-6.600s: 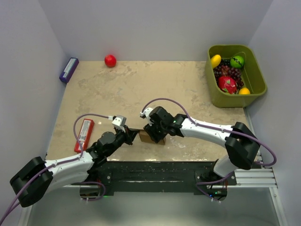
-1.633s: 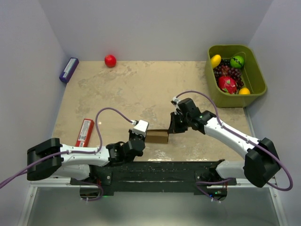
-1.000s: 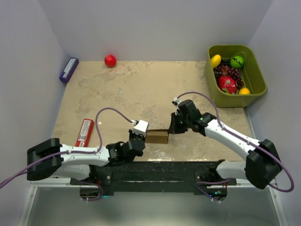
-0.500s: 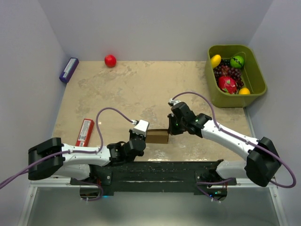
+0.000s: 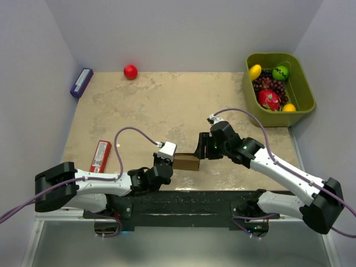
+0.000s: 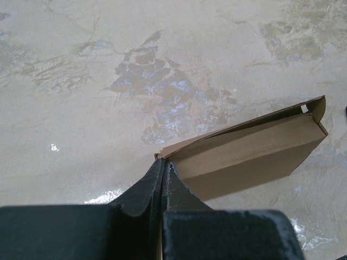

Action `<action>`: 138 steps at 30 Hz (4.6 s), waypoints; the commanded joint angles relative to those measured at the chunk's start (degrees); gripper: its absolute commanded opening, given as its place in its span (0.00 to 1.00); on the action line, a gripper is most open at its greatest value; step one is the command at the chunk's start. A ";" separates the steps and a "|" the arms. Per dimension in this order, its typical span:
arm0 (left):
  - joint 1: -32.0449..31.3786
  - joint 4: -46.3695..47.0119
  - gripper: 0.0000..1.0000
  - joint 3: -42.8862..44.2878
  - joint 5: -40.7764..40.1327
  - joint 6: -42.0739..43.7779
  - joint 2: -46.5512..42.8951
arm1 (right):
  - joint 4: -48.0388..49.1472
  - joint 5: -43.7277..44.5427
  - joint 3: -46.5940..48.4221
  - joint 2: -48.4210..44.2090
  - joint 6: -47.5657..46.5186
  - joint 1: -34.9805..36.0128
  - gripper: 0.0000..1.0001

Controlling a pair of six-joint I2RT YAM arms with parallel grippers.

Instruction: Fold the paper box

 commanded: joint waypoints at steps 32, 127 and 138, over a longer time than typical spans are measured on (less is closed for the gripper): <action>-4.94 -7.40 0.00 -0.91 -0.96 -4.74 4.77 | 23.20 17.57 -17.54 -9.74 26.29 7.98 0.73; -8.19 -13.37 0.11 4.72 -2.37 -7.11 4.86 | 20.39 24.77 -27.21 -11.24 39.56 12.02 0.36; -8.54 -13.55 0.24 5.07 -1.93 -6.06 2.75 | 19.60 26.45 -25.11 -8.78 39.74 12.81 0.36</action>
